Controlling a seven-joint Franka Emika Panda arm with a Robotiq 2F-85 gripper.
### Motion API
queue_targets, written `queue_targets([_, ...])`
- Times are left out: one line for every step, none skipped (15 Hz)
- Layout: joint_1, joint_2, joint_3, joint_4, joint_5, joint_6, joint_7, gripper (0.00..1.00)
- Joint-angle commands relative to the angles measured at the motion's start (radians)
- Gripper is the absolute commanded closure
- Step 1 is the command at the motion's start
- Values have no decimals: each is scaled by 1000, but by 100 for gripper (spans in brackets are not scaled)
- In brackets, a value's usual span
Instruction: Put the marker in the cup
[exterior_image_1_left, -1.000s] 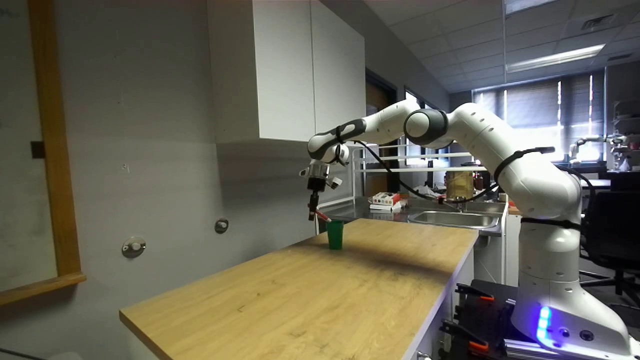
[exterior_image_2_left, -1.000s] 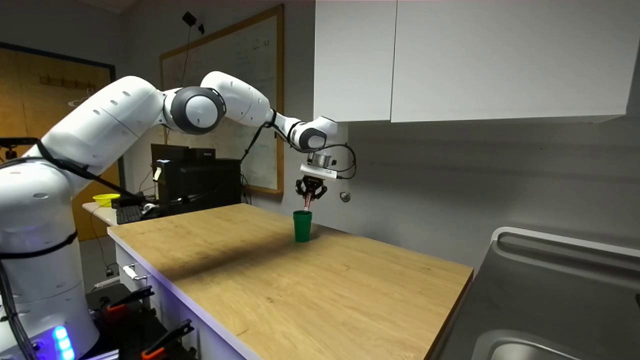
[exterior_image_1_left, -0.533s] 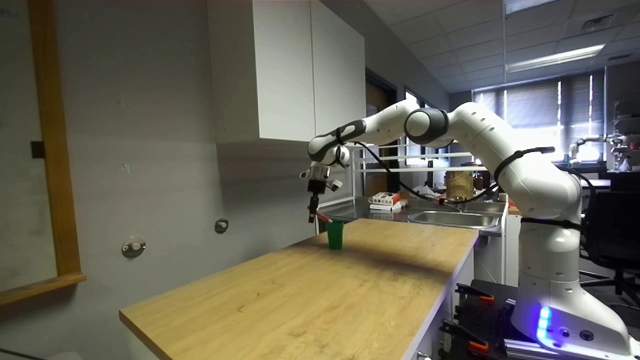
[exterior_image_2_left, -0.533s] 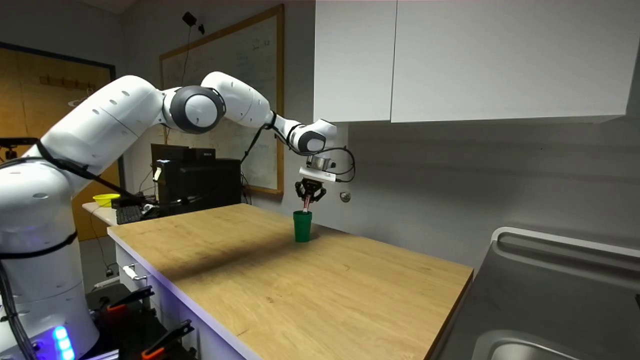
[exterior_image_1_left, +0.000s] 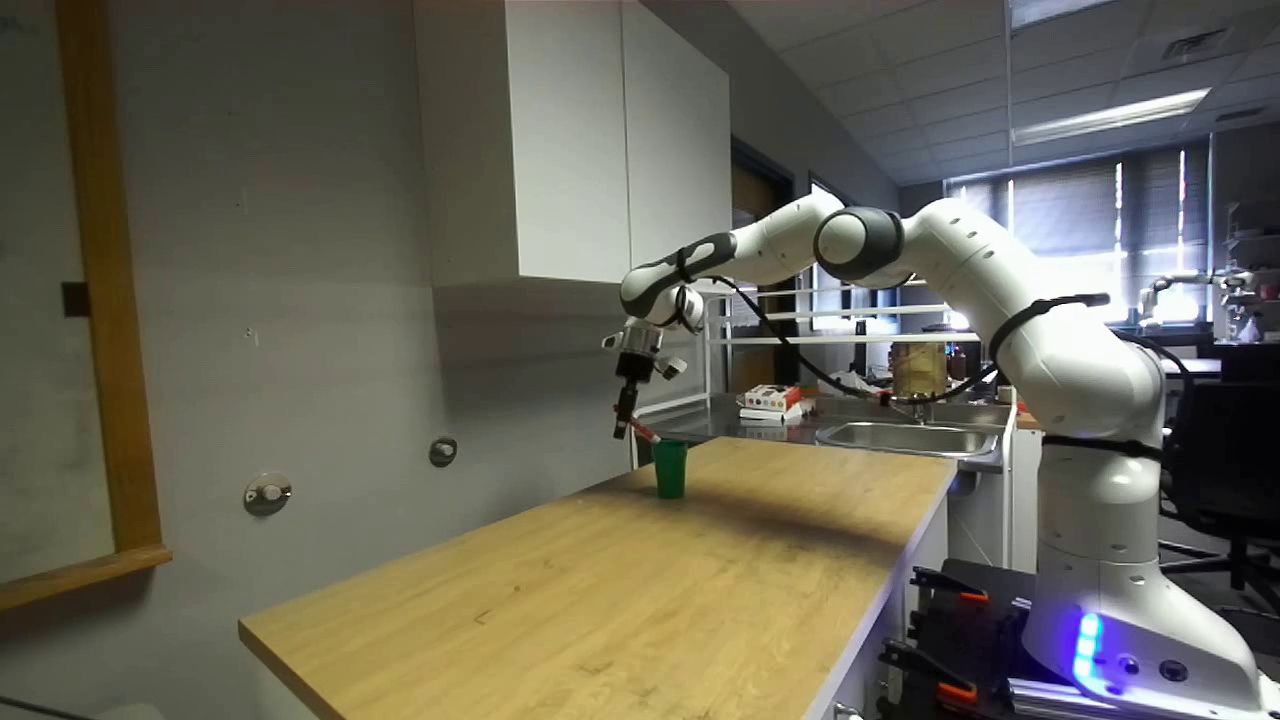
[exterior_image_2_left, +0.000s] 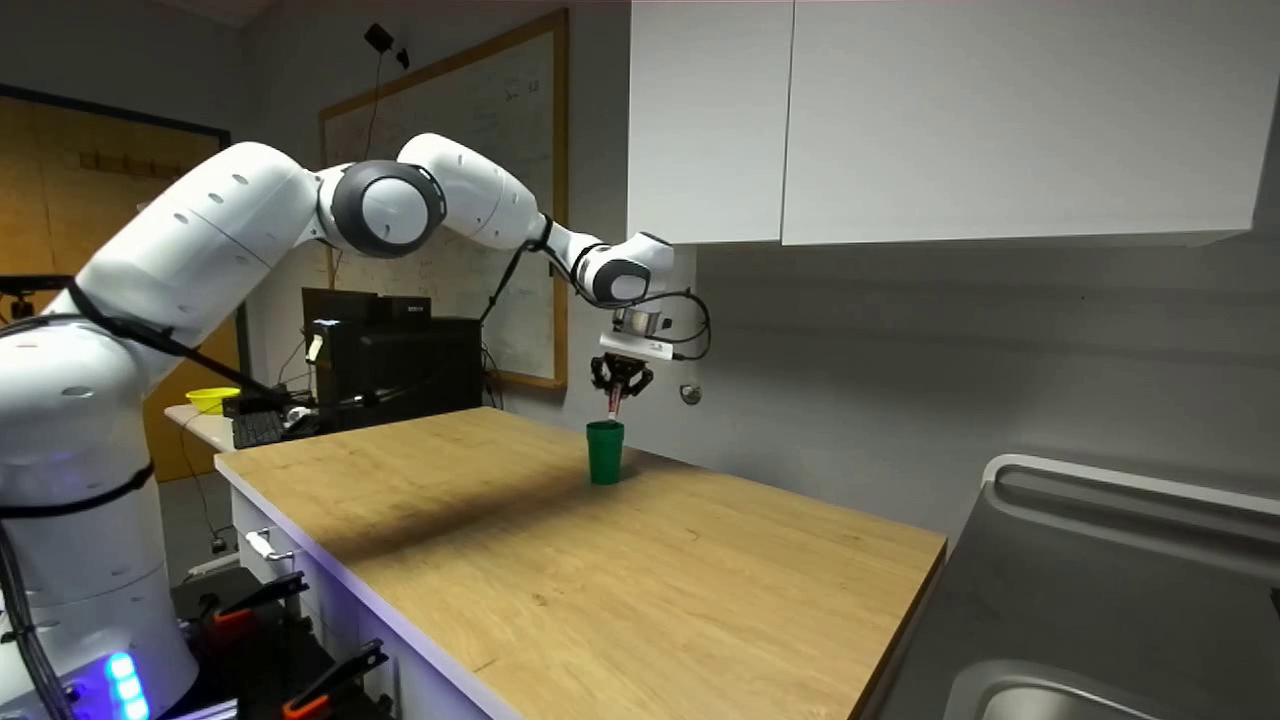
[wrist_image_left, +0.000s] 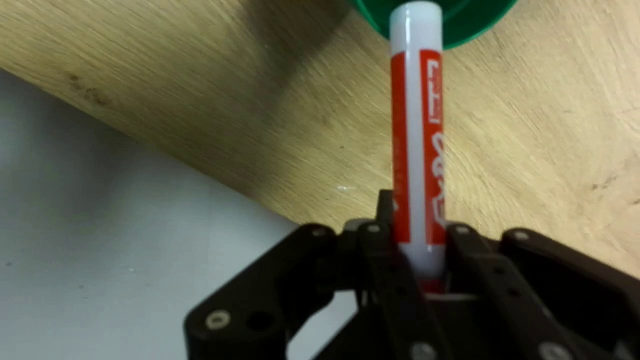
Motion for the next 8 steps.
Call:
queue_targets([-46,-56,23,-96,68,48,-79,95])
queue_targets([-56,-63,22,-112,86,59,-98,95])
queue_targets([-63,-67,21,-124,100,65,-115,95])
queue_targets([-72,-73,20,-141,117,75,-134,95])
queue_targets([-79,-78,19,-155,132,79,-150,95])
queue_targets([-85,-82,16,-166,142,83,-164,95])
queue_targets([-90,-88,14,-179,154,80,-172,95])
queue_targets([-92,-94,11,-191,159,82,-180,66])
